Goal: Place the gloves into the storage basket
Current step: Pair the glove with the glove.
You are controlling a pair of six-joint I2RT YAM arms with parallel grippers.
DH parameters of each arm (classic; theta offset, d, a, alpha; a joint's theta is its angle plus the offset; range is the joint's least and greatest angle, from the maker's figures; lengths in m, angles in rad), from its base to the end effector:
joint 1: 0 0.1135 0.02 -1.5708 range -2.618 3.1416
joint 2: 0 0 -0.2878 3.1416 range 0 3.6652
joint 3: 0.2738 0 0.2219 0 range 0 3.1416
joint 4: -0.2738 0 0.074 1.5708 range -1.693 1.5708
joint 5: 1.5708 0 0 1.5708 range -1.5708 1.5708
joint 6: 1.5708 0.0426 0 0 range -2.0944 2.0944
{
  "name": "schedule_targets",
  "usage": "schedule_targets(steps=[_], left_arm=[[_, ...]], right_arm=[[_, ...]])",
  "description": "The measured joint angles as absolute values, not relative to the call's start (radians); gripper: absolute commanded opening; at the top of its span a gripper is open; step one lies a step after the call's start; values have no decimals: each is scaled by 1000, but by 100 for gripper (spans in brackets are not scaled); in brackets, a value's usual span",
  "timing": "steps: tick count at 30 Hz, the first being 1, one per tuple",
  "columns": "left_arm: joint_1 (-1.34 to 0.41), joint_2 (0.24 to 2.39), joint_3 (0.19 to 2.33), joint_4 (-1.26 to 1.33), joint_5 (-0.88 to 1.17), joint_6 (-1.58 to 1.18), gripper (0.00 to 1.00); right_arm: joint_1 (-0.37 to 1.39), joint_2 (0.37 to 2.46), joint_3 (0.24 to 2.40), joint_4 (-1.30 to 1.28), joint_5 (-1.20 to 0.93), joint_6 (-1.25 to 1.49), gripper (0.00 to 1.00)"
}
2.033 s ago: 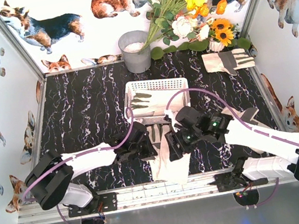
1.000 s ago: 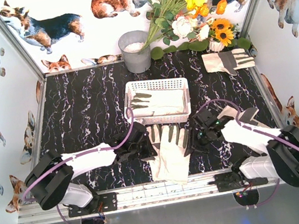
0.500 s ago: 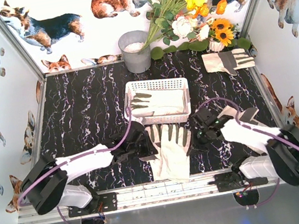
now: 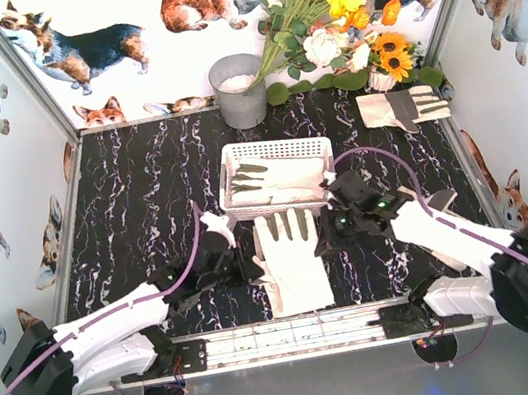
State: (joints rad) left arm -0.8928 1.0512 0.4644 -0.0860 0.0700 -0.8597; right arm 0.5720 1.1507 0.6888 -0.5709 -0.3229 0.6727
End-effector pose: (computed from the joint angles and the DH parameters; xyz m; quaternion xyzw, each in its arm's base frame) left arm 0.1102 -0.1415 0.2224 0.0301 0.9000 -0.3535 0.2534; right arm 0.1434 0.1084 0.2365 0.0052 0.9524 0.2788 0.1228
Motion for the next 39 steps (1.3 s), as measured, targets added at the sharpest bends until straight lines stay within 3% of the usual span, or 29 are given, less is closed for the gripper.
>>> schedule_targets(steps=[6,16,39], left_arm=[[-893,1003,409,-124,24,-866,0],[-893,960,400,-162,-31,-886,0],[-891,1110,390,-78,-64,-885,0]], right_arm=[[616,1278,738,-545,-331,655,0],[628,1295,743,-518,-336,656,0],[628,1410,750,-466,-307,654,0]])
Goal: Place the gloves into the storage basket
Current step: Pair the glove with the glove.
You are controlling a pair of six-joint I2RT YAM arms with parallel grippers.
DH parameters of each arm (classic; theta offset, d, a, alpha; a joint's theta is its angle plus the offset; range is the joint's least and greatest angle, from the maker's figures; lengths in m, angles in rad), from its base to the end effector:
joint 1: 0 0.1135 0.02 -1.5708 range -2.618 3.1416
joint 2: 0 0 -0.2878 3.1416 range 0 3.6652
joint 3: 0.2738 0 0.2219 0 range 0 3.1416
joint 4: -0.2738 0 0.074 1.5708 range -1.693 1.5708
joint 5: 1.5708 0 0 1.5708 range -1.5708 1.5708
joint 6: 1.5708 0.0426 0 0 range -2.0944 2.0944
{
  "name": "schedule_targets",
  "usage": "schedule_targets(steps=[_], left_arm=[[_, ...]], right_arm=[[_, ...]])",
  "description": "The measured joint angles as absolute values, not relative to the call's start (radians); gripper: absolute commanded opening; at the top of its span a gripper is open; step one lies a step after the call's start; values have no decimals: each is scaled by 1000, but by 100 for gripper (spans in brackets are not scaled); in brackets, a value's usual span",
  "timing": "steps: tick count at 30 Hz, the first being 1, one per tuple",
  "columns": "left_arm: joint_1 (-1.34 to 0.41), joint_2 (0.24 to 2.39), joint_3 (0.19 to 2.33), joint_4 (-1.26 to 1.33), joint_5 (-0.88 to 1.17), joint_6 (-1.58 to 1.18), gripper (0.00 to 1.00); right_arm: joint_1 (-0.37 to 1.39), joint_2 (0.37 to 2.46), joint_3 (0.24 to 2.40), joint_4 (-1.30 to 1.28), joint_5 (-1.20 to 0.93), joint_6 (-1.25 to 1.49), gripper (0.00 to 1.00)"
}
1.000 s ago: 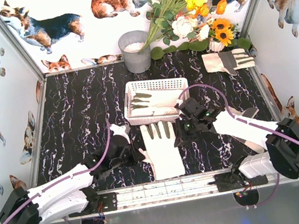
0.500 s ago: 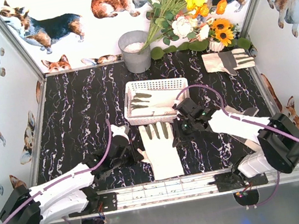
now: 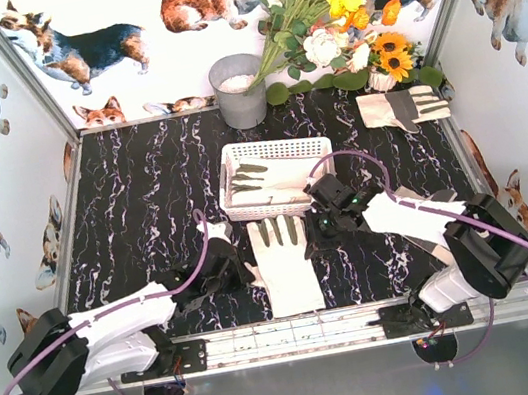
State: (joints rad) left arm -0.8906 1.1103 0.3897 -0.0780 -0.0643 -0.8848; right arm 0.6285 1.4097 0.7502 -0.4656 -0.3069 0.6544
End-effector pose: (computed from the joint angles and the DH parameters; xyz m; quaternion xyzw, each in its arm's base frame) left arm 0.1113 -0.1332 0.1920 -0.0094 0.9259 -0.2731 0.2607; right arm 0.1775 0.1450 0.2107 -0.0213 0.9642 0.2501 0.0858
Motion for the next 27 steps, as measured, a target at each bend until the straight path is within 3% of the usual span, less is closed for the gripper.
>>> schedule_targets(steps=[10,11,13,20,27], left_arm=[[-891,1158,386,-44,-69,-889,0],[-891,1158,386,-44,-69,-890,2],[-891,1156,386,-47,-70,-891,15],[-891,1086,386,-135,-114,-893,40],[-891,1012,402,-255,-171,-883,54]], right_arm=[[628,1459,750,-449,-293,654,0],[628,1462,750,-447,-293,654,0],[628,1467,750,-443,-293,654,0],[628,1478,750,-443,-282,651,0],[628,1491,750,-443,-282,647,0]])
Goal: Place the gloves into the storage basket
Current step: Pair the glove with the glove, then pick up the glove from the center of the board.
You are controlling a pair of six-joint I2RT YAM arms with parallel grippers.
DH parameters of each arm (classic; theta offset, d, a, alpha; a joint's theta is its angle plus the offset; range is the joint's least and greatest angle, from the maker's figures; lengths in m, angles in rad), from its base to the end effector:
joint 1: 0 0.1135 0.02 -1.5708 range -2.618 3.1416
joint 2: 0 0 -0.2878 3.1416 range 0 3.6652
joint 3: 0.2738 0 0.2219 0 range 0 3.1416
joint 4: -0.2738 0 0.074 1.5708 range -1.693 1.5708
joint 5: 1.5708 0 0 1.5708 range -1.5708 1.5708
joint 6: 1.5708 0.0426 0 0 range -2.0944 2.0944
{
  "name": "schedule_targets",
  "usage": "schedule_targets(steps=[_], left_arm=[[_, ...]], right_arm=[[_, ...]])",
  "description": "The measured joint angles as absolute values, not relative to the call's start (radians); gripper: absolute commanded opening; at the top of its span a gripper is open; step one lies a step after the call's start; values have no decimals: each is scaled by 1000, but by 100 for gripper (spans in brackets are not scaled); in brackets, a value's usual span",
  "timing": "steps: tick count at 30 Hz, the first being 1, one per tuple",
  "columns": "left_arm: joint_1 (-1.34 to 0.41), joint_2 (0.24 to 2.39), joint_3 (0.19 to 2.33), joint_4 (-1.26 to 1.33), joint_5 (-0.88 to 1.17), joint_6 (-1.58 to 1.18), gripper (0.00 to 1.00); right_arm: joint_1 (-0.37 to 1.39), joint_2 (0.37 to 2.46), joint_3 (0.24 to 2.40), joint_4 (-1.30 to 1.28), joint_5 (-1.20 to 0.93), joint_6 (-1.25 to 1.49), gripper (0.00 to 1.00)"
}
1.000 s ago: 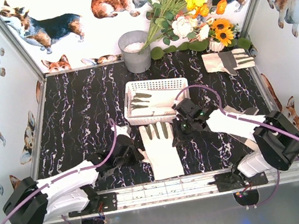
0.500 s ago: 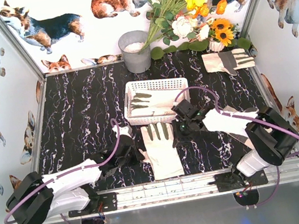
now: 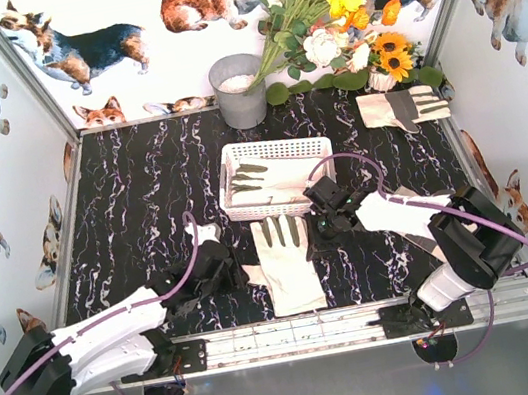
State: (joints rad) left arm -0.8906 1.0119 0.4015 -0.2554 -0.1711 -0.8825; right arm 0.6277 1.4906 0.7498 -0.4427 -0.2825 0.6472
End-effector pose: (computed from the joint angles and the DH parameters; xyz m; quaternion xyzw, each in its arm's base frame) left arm 0.1012 -0.1136 0.1959 -0.0257 0.9352 -0.2159 0.2796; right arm 0.1861 0.1497 0.1941 -0.0176 0.9718 0.2244 0.0709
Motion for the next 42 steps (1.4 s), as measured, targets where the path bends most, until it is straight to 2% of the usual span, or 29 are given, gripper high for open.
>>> schedule_targets(steps=[4,6,9,11,21,28,33,42], left_arm=[[-891,984,472,-345,-202,-849,58],[-890,984,524,-363,-202,-827,52],[-889,1011,602,-355,-175,-798,37],[-889,1044,638,-324,-142,-788,30],[-889,1219,641,-136,32,-823,23],[-889,1286,641,-141,67,-834,23],[-889,1285,641,-162,68,-838,23],[-889,1269,598,-142,71,-852,23]], right_arm=[[628,1491,750,-443,-283,645,3],[627,1491,750,-443,-283,645,8],[627,1489,750,-443,-284,646,16],[627,1487,750,-443,-283,648,24],[627,1379,750,-477,-271,638,51],[580,1275,728,-436,-301,655,52],[499,1286,661,-338,-389,694,53],[461,1344,544,-132,-498,766,55]])
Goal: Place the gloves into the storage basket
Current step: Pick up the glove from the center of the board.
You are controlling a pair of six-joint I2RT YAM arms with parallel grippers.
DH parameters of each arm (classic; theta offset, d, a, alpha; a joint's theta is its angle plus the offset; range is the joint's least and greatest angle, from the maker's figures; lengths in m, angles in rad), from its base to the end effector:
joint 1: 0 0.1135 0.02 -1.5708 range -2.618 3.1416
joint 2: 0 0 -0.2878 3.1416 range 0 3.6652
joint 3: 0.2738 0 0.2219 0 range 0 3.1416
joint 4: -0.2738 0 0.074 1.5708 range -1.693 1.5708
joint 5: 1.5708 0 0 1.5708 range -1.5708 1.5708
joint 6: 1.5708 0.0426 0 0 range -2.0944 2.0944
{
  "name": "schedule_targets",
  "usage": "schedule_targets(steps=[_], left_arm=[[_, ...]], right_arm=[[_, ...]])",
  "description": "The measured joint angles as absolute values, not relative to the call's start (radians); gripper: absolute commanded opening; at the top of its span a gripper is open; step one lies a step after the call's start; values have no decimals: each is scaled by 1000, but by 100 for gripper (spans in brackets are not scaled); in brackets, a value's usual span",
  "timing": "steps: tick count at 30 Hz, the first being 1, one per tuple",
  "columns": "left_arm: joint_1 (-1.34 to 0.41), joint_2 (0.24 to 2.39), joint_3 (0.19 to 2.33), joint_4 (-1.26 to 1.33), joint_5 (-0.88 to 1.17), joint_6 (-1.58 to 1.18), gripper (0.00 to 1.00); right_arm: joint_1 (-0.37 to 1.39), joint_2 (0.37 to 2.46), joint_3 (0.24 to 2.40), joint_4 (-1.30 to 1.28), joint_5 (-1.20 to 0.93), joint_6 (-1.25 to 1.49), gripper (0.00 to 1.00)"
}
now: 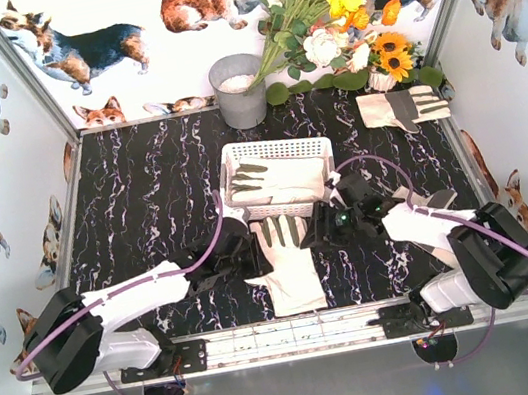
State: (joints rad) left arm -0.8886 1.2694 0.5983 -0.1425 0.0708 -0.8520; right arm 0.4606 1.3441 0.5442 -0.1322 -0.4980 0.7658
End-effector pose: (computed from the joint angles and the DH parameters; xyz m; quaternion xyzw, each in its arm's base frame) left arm 0.1359 -0.1720 0.2178 0.0301 0.9282 -0.3036 0.2130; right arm 0.1823 0.1132 0.1930 0.0634 0.9212 0.3664 0.1142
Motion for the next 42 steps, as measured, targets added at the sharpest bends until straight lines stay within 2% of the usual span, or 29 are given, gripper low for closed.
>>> schedule_targets(steps=[8,14,21,33,42], left_arm=[[-888,1295,549,-123,74,-852,22],[-886,1313,514,-100,75,-857,22],[-886,1317,514,-94,75,-860,22],[-886,1320,514,-91,75,-861,20],[-884,1320,502,-67,88,-857,18]], right_arm=[[439,1412,501,81,-553,786,56],[443,1435,487,131,-595,793,56],[443,1374,476,57,-599,795,58],[443,1095,395,-101,-545,853,59],[442,1188,309,-23,-551,934,58]])
